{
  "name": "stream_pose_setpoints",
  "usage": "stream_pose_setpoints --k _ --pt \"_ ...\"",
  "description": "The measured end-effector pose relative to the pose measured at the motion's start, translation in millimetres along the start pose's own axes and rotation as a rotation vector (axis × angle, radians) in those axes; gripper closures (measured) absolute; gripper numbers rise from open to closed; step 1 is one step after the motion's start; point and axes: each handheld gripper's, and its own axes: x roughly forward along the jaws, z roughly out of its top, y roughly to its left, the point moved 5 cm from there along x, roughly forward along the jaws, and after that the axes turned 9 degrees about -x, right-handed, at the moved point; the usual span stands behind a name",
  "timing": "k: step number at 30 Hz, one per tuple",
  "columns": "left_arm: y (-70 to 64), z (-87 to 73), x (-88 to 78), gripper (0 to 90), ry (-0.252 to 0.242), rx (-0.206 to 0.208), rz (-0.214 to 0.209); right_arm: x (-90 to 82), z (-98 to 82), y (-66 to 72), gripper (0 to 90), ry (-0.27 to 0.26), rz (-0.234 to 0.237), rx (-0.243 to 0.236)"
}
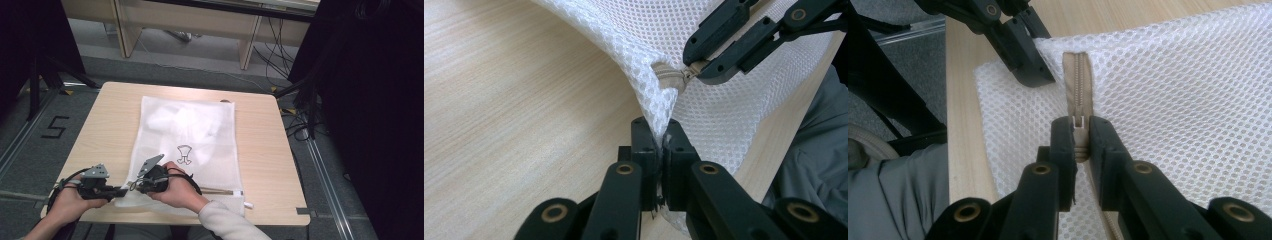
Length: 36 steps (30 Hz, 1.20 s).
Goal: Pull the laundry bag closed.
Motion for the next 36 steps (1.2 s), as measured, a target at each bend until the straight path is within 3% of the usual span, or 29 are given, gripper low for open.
stream_pose_setpoints --k 2,7,15,19,21,22,23,29,36 --pt "-0.1 0.0 -0.1 85.9 0.0 0.001 -0.001 -0.3 -0.4 1.9 82.4 0.001 -0.001 0.027" --pt "-1.1 0.6 0.2 85.8 -0.03 -0.021 -0.006 -1.5 -1.9 -0.4 82.4 -0.001 0.007 0.021" --pt "-1.2 0.2 -1.3 85.8 -0.007 -0.013 -0.017 -3.4 -4.1 1.2 82.4 0.014 0.008 0.018" --pt "-2.0 0.9 -1.2 85.8 -0.033 -0.02 -0.021 -4.3 -7.0 1.5 82.5 0.023 0.006 0.021" --pt "-1.9 0.3 -2.0 85.8 -0.016 -0.018 -0.018 -4.6 -7.7 1.2 82.5 0.026 0.007 0.019" --pt "-2.5 0.3 -0.4 85.8 -0.034 -0.021 -0.017 -4.3 -8.8 0.8 82.5 0.027 0.008 0.014" --pt "-2.1 0.1 -1.5 85.8 -0.009 -0.016 -0.024 -4.3 -8.8 0.8 82.5 0.027 0.008 0.014" --pt "-1.8 0.5 -1.1 85.8 -0.029 -0.02 -0.022 -4.9 -10.4 0.5 82.5 0.03 0.01 0.022" --pt "-1.2 0.2 -1.8 85.8 -0.013 -0.021 -0.021 -5.4 -16.1 -1.2 82.4 0.038 0.015 0.026"
